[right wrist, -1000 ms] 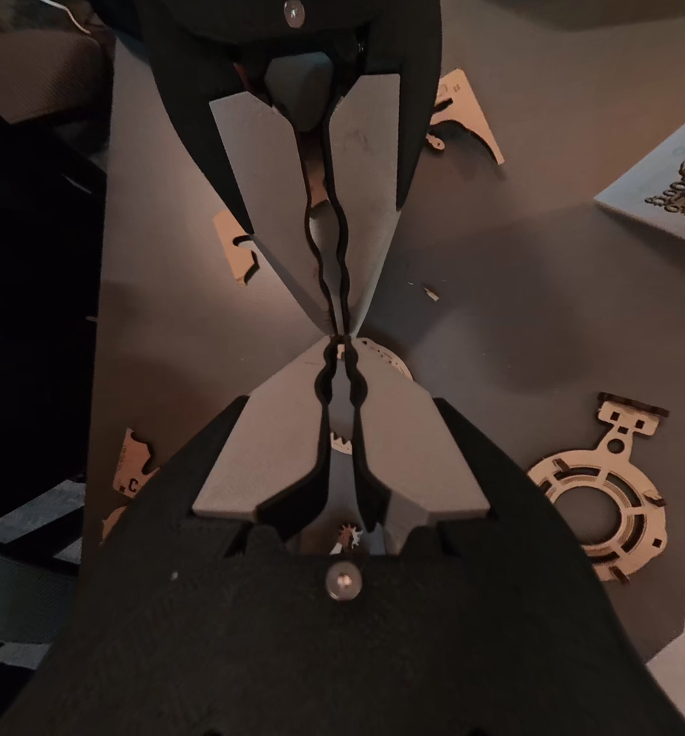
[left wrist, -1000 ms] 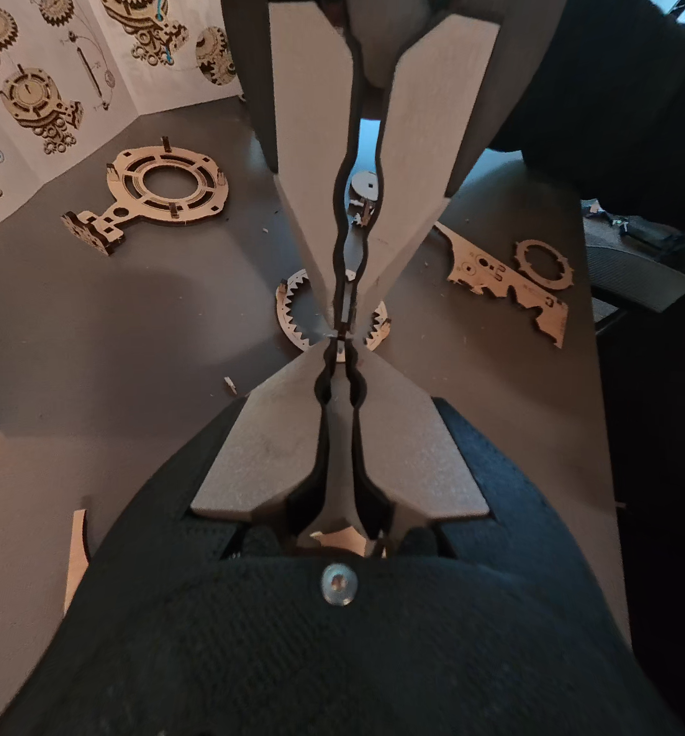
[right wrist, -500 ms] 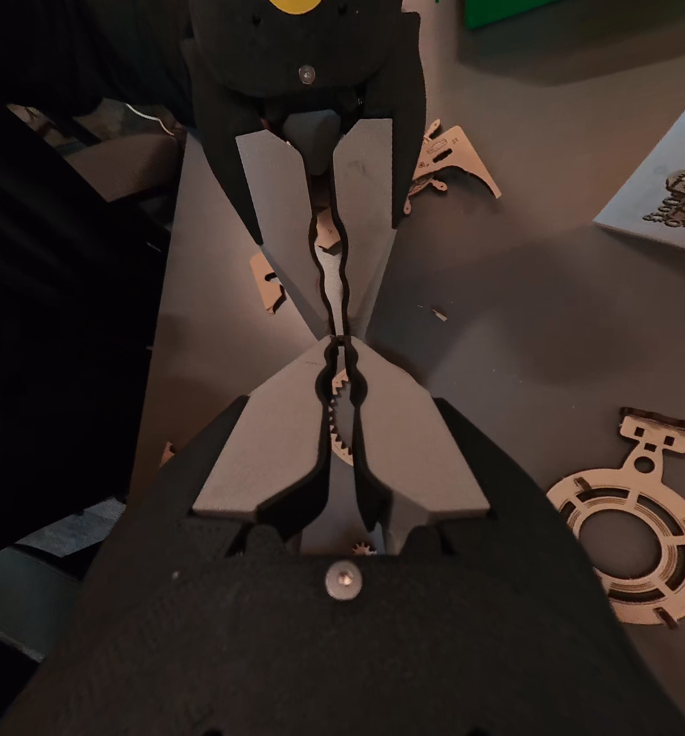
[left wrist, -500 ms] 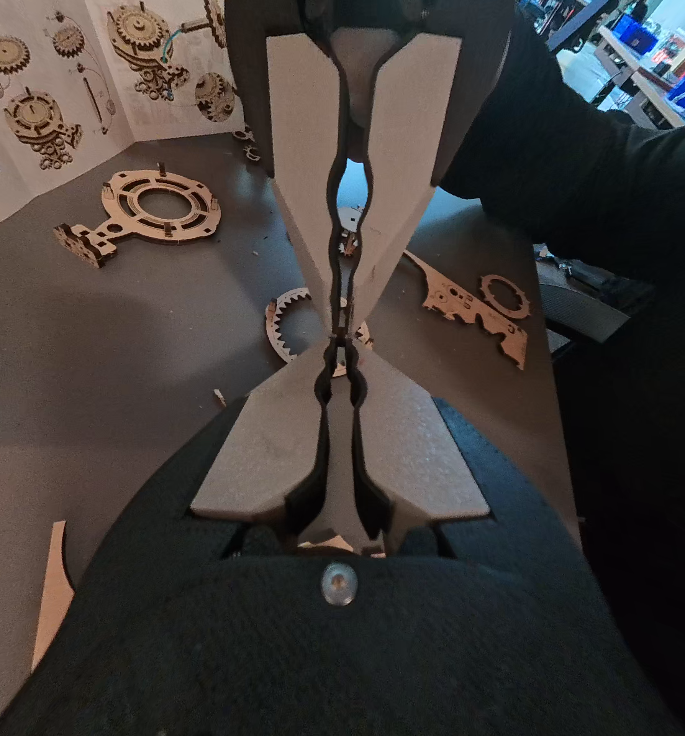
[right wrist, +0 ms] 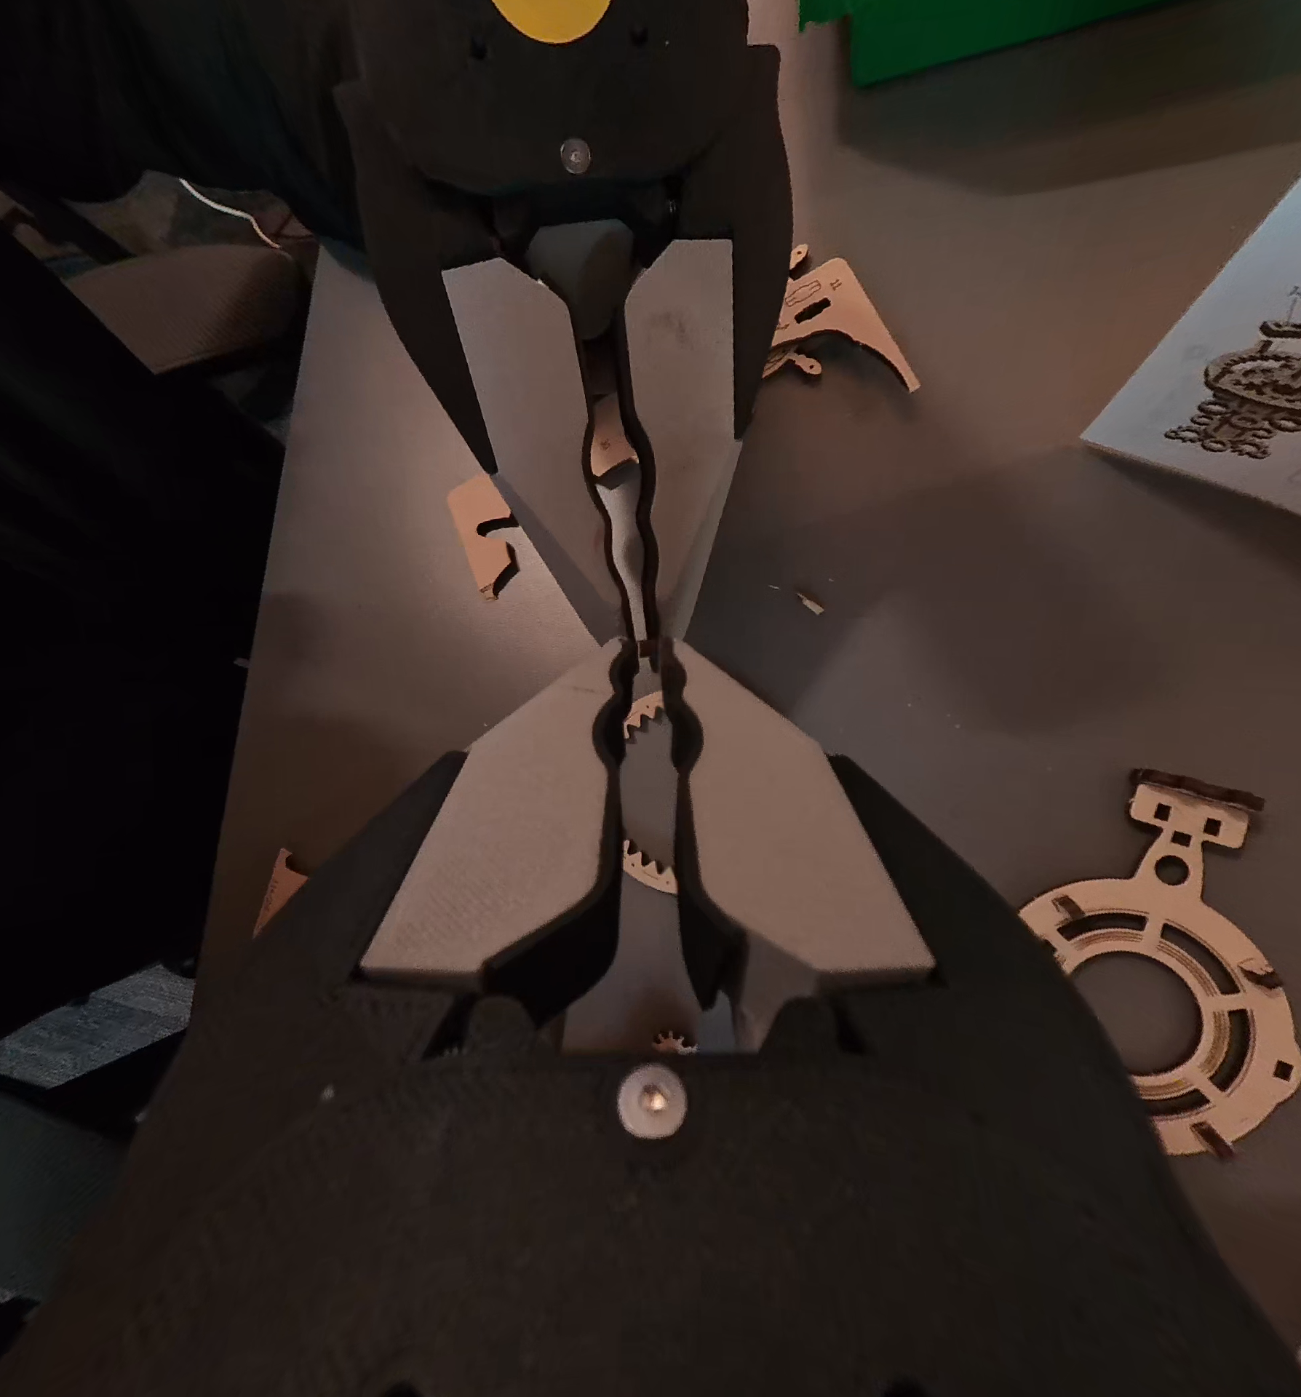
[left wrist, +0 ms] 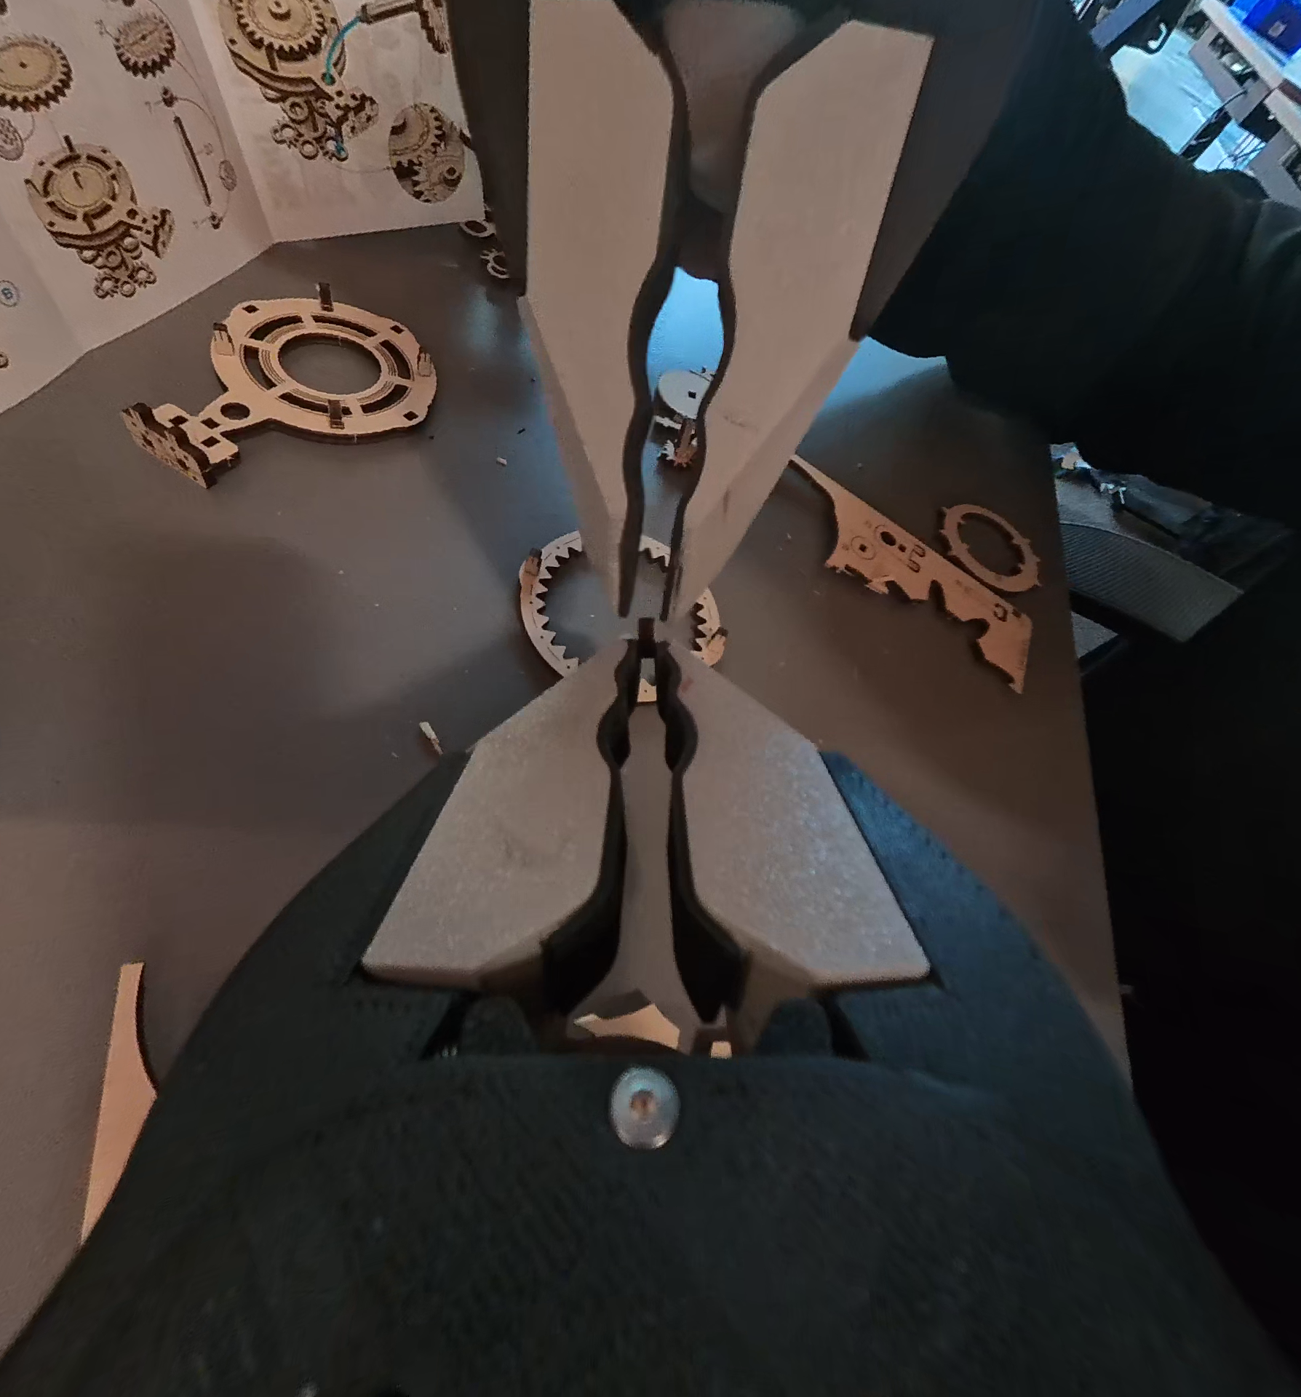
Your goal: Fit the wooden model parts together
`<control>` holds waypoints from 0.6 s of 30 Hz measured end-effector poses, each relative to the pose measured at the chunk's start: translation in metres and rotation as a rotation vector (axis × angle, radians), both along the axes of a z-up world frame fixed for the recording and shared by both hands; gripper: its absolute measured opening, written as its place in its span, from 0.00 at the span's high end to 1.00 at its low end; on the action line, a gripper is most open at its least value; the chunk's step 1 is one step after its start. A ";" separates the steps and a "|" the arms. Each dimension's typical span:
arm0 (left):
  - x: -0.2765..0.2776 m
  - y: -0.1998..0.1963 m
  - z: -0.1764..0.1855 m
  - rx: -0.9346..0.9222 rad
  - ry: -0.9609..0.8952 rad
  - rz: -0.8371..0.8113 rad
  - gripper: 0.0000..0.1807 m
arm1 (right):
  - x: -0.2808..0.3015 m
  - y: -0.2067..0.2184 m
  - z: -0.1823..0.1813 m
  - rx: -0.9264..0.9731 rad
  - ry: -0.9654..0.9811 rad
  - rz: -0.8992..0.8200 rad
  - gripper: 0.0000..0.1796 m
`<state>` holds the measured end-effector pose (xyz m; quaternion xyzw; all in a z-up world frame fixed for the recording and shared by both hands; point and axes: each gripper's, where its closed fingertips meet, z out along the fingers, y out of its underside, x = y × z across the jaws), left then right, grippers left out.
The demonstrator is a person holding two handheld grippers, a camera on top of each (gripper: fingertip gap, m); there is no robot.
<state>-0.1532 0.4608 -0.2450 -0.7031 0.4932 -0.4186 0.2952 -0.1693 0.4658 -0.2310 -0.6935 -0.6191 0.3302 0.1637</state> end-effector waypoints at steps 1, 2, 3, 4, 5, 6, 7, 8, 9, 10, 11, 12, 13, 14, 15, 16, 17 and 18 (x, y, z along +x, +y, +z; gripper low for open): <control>0.000 0.000 0.000 0.002 0.001 0.000 1.00 | 0.000 0.000 -0.001 0.002 -0.003 0.001 0.98; 0.000 0.000 0.000 0.002 0.002 0.000 1.00 | 0.000 -0.001 -0.001 0.000 -0.005 0.004 0.98; 0.000 0.000 0.000 0.002 0.003 -0.001 1.00 | 0.000 -0.002 -0.001 -0.002 -0.005 0.006 0.98; 0.000 0.000 0.000 0.002 0.003 -0.003 1.00 | 0.000 -0.002 -0.001 -0.001 -0.005 0.006 0.99; 0.000 -0.001 -0.001 0.003 0.005 -0.004 1.00 | -0.001 -0.001 -0.001 0.003 -0.006 0.006 1.00; 0.000 -0.001 -0.001 0.005 0.007 -0.006 1.00 | -0.001 -0.002 -0.002 0.002 -0.007 0.008 1.00; 0.000 -0.001 -0.001 0.007 0.008 -0.007 1.00 | -0.001 -0.002 -0.002 -0.001 -0.008 0.009 1.00; 0.000 -0.001 -0.001 0.008 0.010 -0.008 1.00 | -0.001 -0.002 -0.002 -0.003 -0.008 0.010 1.00; 0.001 -0.002 -0.001 0.009 0.010 -0.010 1.00 | -0.001 -0.002 -0.002 -0.005 -0.008 0.011 1.00; 0.001 -0.002 -0.001 0.009 0.009 -0.011 1.00 | -0.001 -0.002 -0.002 -0.006 -0.007 0.010 1.00; 0.001 -0.002 -0.001 0.009 0.009 -0.011 1.00 | -0.001 -0.002 -0.002 -0.007 -0.007 0.009 1.00; 0.001 -0.002 -0.001 0.008 0.009 -0.013 1.00 | -0.001 -0.003 -0.002 -0.008 -0.006 0.010 1.00; 0.001 -0.002 -0.001 0.009 0.010 -0.014 1.00 | -0.001 -0.003 -0.002 -0.010 -0.007 0.012 0.99; 0.001 -0.002 -0.002 0.009 0.011 -0.014 1.00 | -0.001 -0.003 -0.002 -0.010 -0.007 0.014 0.99; 0.001 -0.002 -0.002 0.009 0.012 -0.014 1.00 | -0.001 -0.004 -0.002 -0.011 -0.007 0.016 0.99; 0.001 -0.002 -0.002 0.009 0.012 -0.014 1.00 | -0.002 -0.004 -0.003 -0.011 -0.007 0.017 0.99; 0.001 -0.002 -0.002 0.008 0.013 -0.014 1.00 | -0.002 -0.004 -0.003 -0.012 -0.008 0.016 0.99; 0.001 -0.003 -0.002 0.007 0.013 -0.014 1.00 | -0.002 -0.004 -0.003 -0.014 -0.007 0.016 0.99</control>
